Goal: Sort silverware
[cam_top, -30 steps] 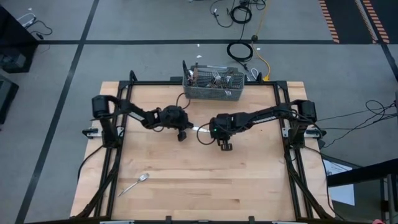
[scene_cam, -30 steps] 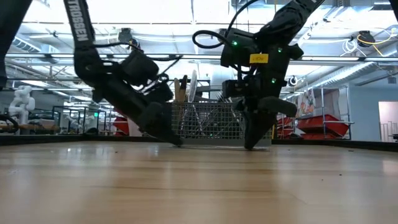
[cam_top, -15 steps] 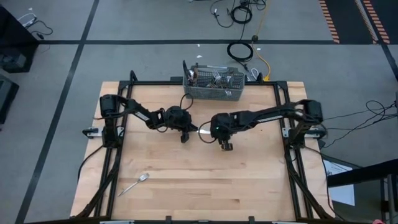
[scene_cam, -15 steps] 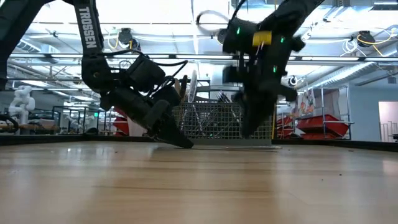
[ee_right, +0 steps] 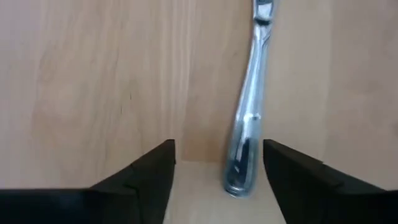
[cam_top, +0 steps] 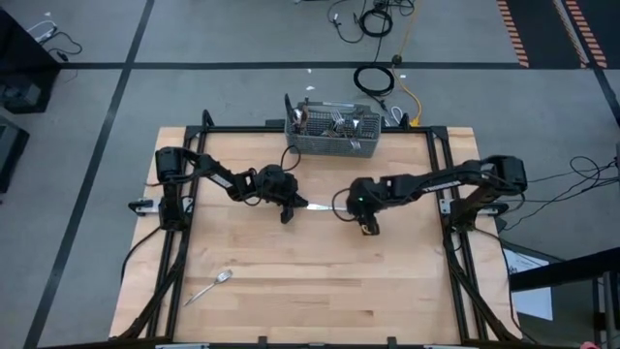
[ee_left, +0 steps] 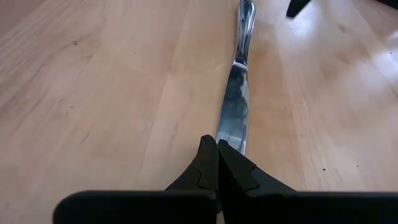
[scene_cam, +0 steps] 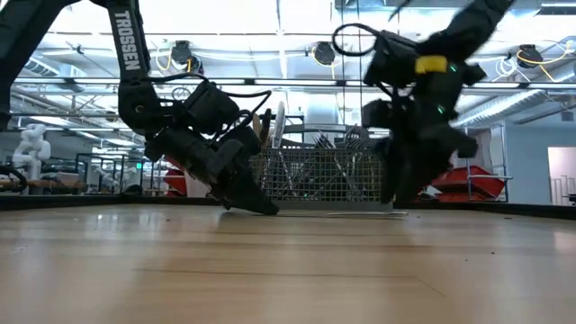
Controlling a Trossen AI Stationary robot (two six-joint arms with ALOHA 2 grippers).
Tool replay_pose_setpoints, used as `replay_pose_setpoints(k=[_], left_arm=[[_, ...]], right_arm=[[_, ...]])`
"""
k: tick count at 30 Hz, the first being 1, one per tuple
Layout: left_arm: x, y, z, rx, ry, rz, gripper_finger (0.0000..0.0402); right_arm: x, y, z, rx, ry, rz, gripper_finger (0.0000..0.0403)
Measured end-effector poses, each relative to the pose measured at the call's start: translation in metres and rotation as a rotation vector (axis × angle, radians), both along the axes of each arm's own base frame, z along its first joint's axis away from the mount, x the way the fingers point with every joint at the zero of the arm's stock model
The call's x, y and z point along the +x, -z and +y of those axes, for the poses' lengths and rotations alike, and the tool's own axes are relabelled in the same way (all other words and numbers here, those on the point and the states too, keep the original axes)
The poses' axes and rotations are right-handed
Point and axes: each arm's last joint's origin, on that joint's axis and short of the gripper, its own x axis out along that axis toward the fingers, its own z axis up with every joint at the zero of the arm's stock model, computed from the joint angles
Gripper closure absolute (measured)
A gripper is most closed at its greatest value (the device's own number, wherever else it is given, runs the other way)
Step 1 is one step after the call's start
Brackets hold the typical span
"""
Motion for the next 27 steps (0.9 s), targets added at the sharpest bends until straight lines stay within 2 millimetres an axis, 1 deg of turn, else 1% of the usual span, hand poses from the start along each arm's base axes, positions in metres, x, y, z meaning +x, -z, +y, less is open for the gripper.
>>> replay_pose_setpoints(k=[2, 4, 9, 14, 17, 19, 24, 27], left_arm=[[0.0, 0.0, -0.001, 0.0, 0.001, 0.001, 0.04], [0.0, 0.0, -0.001, 0.002, 0.001, 0.001, 0.04], [0.0, 0.0, -0.001, 0.005, 0.001, 0.001, 0.04], [0.0, 0.0, -0.001, 0.011, 0.003, 0.0, 0.04], [0.0, 0.0, -0.001, 0.013, 0.003, -0.002, 0.04], [0.0, 0.0, -0.001, 0.015, 0.002, -0.002, 0.04], [0.0, 0.0, -0.001, 0.017, 0.001, -0.003, 0.04], [0.0, 0.0, -0.001, 0.019, -0.001, -0.002, 0.04]], right_arm=[[-0.007, 0.013, 0.001, 0.011, 0.027, -0.025, 0.0161], [-0.012, 0.022, 0.001, 0.005, 0.047, -0.077, 0.0157], [-0.028, 0.042, -0.002, -0.019, 0.118, -0.197, 0.0159], [-0.052, 0.062, -0.004, -0.003, 0.216, -0.234, 0.0168], [-0.063, 0.071, -0.003, -0.003, 0.27, -0.267, 0.0185], [-0.067, 0.075, -0.002, -0.007, 0.286, -0.308, 0.0201], [-0.066, 0.079, -0.003, -0.028, 0.284, -0.327, 0.0251], [-0.064, 0.083, -0.004, -0.04, 0.286, -0.356, 0.0292]])
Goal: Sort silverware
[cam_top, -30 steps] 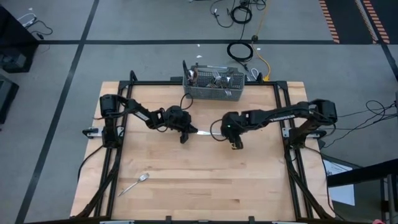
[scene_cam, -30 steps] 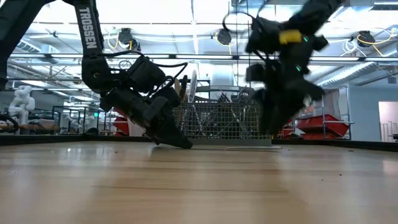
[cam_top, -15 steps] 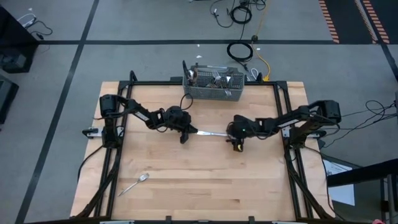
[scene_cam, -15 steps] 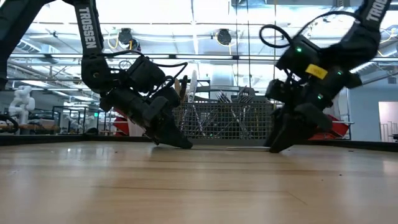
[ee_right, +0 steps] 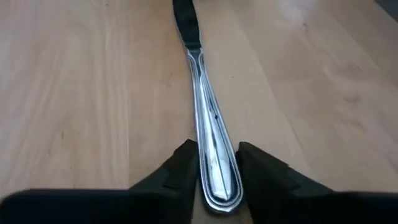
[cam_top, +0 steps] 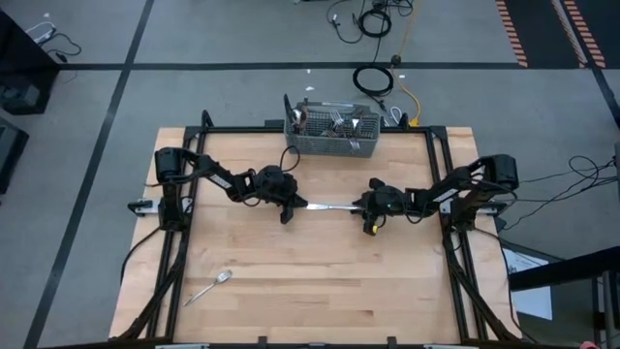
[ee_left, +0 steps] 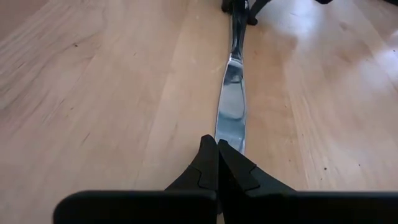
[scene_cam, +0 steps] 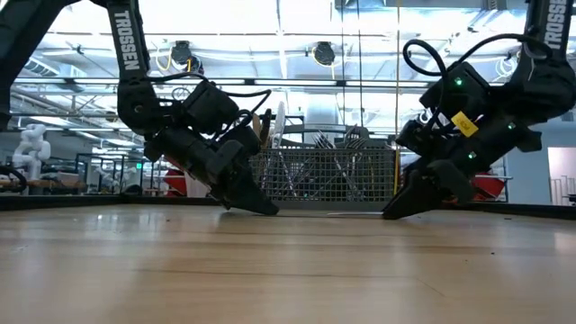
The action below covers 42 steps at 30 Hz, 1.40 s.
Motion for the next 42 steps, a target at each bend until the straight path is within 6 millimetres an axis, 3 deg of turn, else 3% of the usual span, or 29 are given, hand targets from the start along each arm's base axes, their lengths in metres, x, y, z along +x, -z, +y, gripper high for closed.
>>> replay_pose_setpoints(k=[3, 10, 13, 19, 26, 33, 42], left_arm=[[0.0, 0.0, 0.0, 0.0, -0.001, 0.001, 0.04], [0.001, -0.002, 0.001, -0.011, -0.043, -0.032, 0.04], [0.003, -0.012, 0.003, -0.019, -0.128, -0.063, 0.0399], [0.0, -0.05, 0.003, -0.047, -0.206, -0.135, 0.0377], [0.0, -0.106, 0.004, 0.096, -0.165, -0.326, 0.0346], [0.025, -0.111, 0.014, 0.216, -0.15, -0.18, 0.0285], [0.071, -0.111, 0.026, 0.246, -0.055, -0.16, 0.0235]], right_arm=[[0.001, 0.003, 0.0, 0.003, -0.031, -0.025, 0.0338], [0.0, -0.003, 0.001, 0.037, 0.003, -0.009, 0.0339], [-0.004, -0.011, 0.002, 0.064, 0.04, 0.013, 0.034], [-0.01, -0.03, 0.0, 0.03, 0.117, 0.062, 0.034], [-0.007, -0.046, -0.001, -0.037, 0.109, 0.128, 0.034], [0.011, -0.068, -0.003, -0.099, 0.053, 0.122, 0.034], [0.025, -0.087, -0.004, -0.144, -0.002, 0.122, 0.034]])
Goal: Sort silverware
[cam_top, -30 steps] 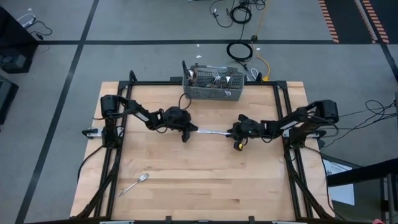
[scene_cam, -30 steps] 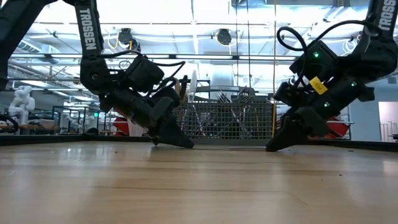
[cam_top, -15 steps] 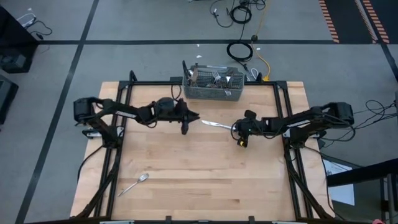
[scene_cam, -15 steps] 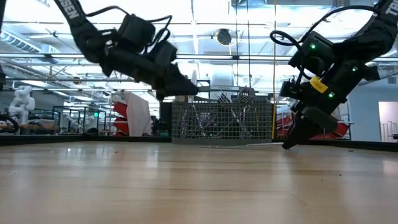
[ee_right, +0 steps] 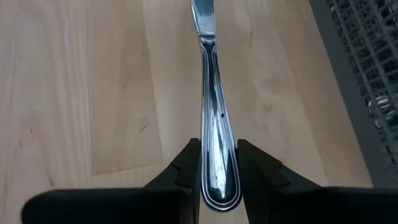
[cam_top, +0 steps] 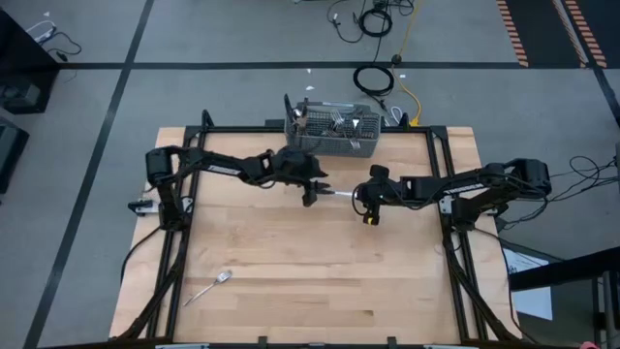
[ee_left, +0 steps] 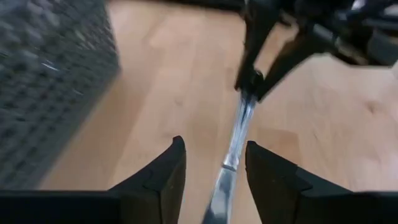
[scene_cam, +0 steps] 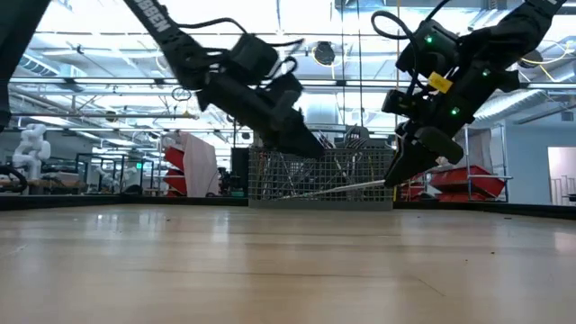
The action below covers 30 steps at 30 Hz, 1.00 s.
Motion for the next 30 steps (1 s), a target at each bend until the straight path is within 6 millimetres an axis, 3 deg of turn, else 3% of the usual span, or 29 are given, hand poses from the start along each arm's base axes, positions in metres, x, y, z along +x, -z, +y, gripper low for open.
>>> replay_pose_setpoints(k=[6, 14, 23, 30], left_arm=[[0.018, -0.006, 0.002, 0.018, 0.081, 0.132, 0.02], [0.033, -0.021, 0.002, 0.027, 0.13, 0.086, 0.018], [0.053, 0.004, -0.001, -0.036, 0.187, 0.158, 0.0179], [0.069, 0.006, -0.005, -0.02, 0.231, 0.171, 0.0179]], right_arm=[[0.001, -0.001, 0.0, -0.014, -0.018, 0.007, 0.034], [0.002, -0.002, 0.0, -0.037, -0.043, 0.004, 0.034], [0.002, -0.003, 0.0, -0.055, -0.067, 0.006, 0.034], [0.003, -0.004, 0.0, -0.071, -0.092, 0.01, 0.034]])
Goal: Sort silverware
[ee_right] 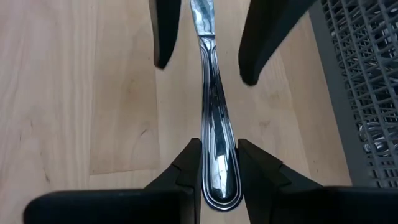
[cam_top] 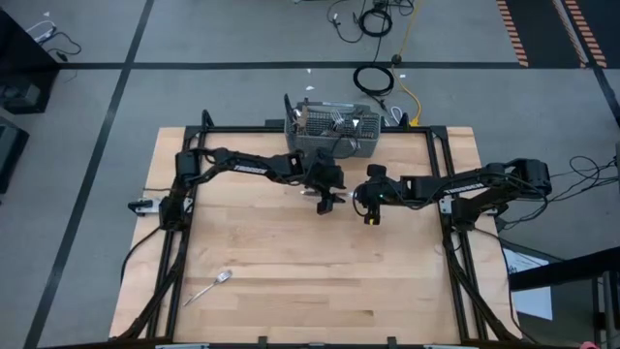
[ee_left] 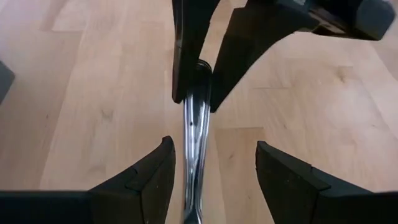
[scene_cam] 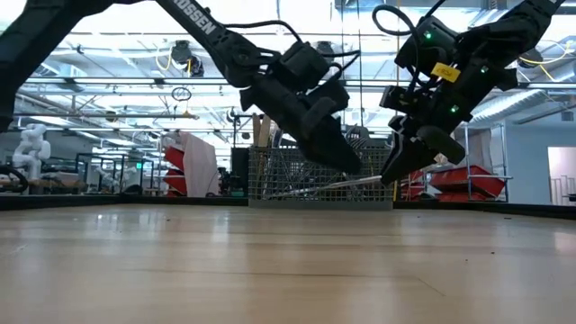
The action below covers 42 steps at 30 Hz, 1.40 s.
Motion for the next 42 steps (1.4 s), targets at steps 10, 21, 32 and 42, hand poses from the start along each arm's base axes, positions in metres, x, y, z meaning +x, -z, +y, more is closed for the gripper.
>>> replay_pose_setpoints(k=[10, 21, 32, 42], left_arm=[[0.013, 0.015, 0.003, 0.011, 0.011, 0.024, 0.0181], [0.011, 0.013, 0.003, 0.071, 0.011, 0.046, 0.0353], [0.008, -0.004, 0.003, 0.121, -0.014, 0.021, 0.0353], [-0.002, -0.034, 0.017, 0.178, -0.126, -0.007, 0.0353]], right_arm=[[0.004, -0.003, 0.004, -0.039, -0.052, -0.036, 0.0341], [0.005, -0.004, 0.005, -0.058, -0.062, -0.033, 0.0341], [0.0, -0.018, 0.004, -0.098, 0.007, -0.1, 0.0318], [-0.044, -0.062, -0.001, -0.168, 0.266, -0.194, 0.0156]])
